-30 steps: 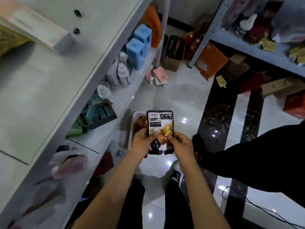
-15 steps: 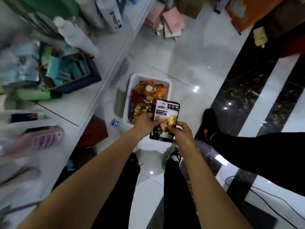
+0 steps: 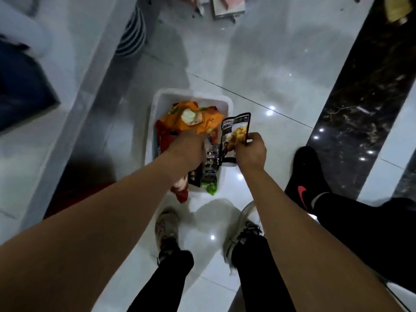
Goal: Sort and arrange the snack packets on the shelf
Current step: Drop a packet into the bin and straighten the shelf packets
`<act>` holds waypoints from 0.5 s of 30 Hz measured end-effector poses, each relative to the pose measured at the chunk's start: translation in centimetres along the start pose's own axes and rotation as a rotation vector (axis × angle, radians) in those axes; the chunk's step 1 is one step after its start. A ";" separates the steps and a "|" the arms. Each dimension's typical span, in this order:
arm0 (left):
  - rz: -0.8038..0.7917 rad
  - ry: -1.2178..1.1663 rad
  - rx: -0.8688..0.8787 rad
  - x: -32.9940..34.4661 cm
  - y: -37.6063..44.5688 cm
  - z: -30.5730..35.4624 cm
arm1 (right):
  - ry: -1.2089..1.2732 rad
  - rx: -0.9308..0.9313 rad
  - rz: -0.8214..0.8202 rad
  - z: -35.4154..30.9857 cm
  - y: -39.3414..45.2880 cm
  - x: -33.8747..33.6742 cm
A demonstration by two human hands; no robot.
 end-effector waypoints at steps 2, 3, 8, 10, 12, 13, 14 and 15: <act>-0.019 0.094 0.038 0.6 2.0 -0.9 | -0.053 -0.045 0.025 -0.2 2.8 1.7; -0.021 0.131 0.062 0.8 2.6 -1.2 | -0.065 -0.061 0.019 -0.5 3.8 2.4; -0.037 0.268 0.096 1.3 4.2 -2.3 | -0.075 -0.098 -0.172 -0.9 7.1 5.0; -0.062 0.277 0.072 1.4 3.8 -2.5 | -0.144 -0.104 -0.202 -0.5 6.8 5.0; -0.077 0.275 0.058 1.1 2.9 -2.1 | -0.210 -0.125 -0.200 -0.2 5.9 4.3; -0.078 0.272 0.057 0.8 2.3 -1.6 | -0.240 -0.140 -0.199 -0.1 5.3 3.7; -0.077 0.267 0.057 0.2 1.6 -0.9 | -0.267 -0.165 -0.205 -0.2 4.5 2.9; -0.078 0.264 0.061 -0.3 0.9 -0.1 | -0.294 -0.196 -0.215 -0.5 3.6 1.9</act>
Point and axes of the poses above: each hand's wrist, its own y-axis towards the middle knuckle, its own x-axis out of the palm, z = x × y, the point moved 3 cm from there along y, towards the middle knuckle, and after that the axes turned 5 degrees about -y, right-handed, at the moved point
